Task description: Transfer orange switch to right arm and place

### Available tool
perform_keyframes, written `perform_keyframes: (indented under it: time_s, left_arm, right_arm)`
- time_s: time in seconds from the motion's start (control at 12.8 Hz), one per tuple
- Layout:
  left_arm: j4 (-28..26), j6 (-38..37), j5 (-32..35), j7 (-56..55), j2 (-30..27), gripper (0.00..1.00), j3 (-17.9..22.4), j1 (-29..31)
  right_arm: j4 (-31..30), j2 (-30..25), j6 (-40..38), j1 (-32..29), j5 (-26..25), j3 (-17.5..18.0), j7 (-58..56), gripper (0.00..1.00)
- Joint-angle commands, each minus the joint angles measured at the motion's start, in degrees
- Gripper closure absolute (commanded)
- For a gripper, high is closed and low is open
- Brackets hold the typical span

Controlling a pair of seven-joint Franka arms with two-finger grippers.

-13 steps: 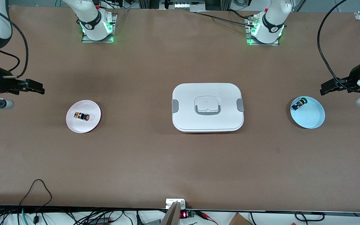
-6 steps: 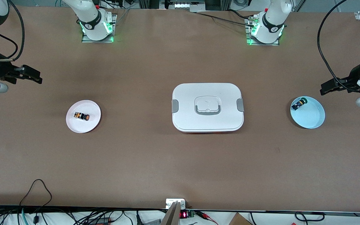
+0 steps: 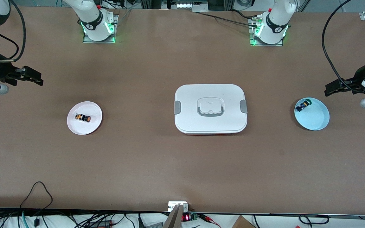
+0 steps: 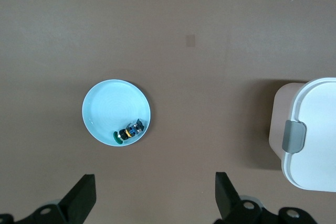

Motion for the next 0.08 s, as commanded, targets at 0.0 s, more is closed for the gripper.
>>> perform_keyframes:
  time_s: [0.0]
  left_arm:
    - [0.2,-0.7,-0.9,0.8,-0.2,0.00,0.0,0.3]
  right_arm:
    - [0.5,-0.2,0.0,0.3,-0.4,0.3,1.1,0.00]
